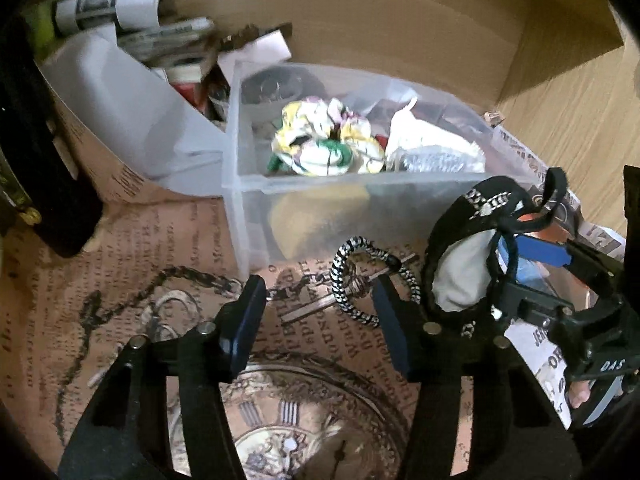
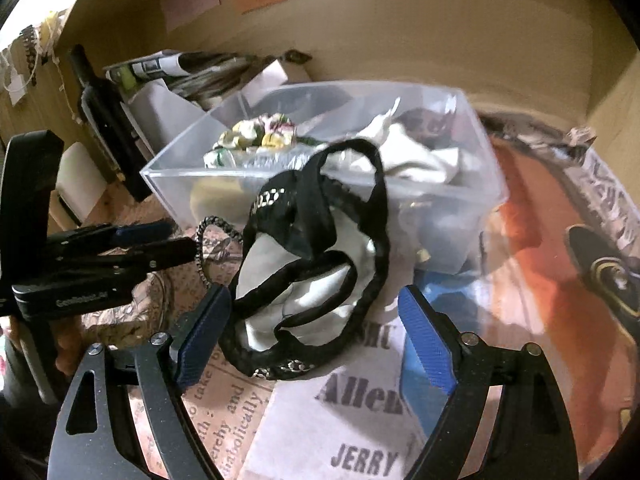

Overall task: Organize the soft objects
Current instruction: 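Grasp the black-strapped white mask with the right tool while the left tool grasps the beaded bracelet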

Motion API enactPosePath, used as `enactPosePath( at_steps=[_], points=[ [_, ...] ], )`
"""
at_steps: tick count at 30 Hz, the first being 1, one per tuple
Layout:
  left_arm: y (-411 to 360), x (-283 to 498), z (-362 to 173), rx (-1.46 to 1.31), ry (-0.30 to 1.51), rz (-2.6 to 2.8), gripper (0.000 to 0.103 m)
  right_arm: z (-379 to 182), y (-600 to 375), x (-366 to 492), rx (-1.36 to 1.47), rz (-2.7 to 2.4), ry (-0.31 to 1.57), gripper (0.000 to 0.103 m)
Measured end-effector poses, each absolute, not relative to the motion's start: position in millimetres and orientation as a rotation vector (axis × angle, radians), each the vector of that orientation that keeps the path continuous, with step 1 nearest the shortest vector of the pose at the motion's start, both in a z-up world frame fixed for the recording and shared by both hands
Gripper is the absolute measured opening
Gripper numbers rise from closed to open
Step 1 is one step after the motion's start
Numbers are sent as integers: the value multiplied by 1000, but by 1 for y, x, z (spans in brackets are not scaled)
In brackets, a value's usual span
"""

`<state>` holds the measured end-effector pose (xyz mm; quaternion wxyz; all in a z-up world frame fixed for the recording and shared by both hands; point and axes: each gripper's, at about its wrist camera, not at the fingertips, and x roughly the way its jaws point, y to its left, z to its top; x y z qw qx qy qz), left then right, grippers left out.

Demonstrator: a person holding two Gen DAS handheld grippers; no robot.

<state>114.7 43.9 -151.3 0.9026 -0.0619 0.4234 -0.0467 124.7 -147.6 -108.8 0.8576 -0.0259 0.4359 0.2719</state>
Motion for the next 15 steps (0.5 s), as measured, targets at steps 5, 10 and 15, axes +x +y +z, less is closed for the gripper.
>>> enactPosePath(
  at_steps=[5, 10, 15],
  points=[
    [42, 122, -161, -149, 913, -111, 38, -120, -141, 128, -69, 574, 950, 84],
    [35, 127, -164, -135, 910, -117, 28, -120, -142, 127, -69, 580, 944, 61],
    [24, 139, -167, -106, 900, -119, 7, -116, -145, 122, -81, 577, 907, 36]
  ],
)
